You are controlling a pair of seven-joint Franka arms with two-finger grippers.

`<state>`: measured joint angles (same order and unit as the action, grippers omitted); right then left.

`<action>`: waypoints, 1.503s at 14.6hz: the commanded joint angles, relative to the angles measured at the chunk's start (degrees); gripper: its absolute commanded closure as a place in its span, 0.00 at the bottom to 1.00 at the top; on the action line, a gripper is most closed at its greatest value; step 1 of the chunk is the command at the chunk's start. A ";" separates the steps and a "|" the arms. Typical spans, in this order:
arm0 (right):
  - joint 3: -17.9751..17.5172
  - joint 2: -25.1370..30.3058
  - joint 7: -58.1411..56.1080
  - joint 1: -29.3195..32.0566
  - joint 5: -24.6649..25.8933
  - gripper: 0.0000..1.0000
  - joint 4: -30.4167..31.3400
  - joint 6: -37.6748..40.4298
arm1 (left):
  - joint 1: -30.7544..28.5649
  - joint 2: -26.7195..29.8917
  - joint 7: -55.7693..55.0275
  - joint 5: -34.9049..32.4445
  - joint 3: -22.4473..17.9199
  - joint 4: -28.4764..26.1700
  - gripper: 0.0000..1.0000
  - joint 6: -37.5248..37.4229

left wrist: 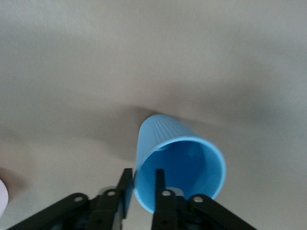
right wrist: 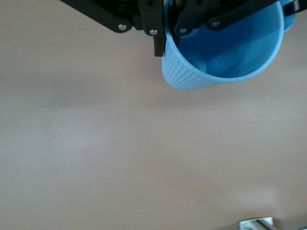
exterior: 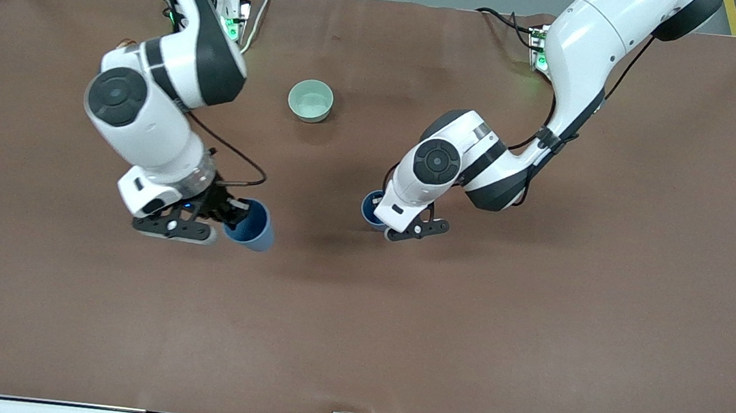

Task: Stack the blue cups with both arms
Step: 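Insert the left gripper's cup into the right gripper's cup, release, withdraw left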

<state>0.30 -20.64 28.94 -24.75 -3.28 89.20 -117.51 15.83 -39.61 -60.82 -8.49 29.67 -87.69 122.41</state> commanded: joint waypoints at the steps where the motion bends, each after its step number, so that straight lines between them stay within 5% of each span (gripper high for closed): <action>1: 0.49 0.34 3.83 -2.83 -0.50 0.99 0.27 -0.52 | -2.28 6.28 -0.26 -1.09 -0.13 -0.47 0.00 -1.12; 8: 0.58 -2.38 12.27 -12.32 -3.57 0.99 0.09 -3.75 | -14.22 18.94 15.28 -1.26 -0.13 6.03 0.00 -20.96; 13: 0.58 -6.43 17.38 -17.08 -3.31 0.99 -0.08 -6.23 | -22.93 28.52 30.57 -1.09 -0.05 6.48 0.00 -25.45; 22: 0.58 -9.41 19.49 -18.75 -3.40 0.99 -1.31 -8.26 | -30.85 33.63 44.82 -0.65 0.04 11.66 0.00 -39.00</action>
<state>0.44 -29.26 46.95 -42.97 -6.04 89.15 -125.43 -13.36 -6.51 -18.95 -8.98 29.42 -77.63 85.29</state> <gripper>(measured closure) 0.952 0.000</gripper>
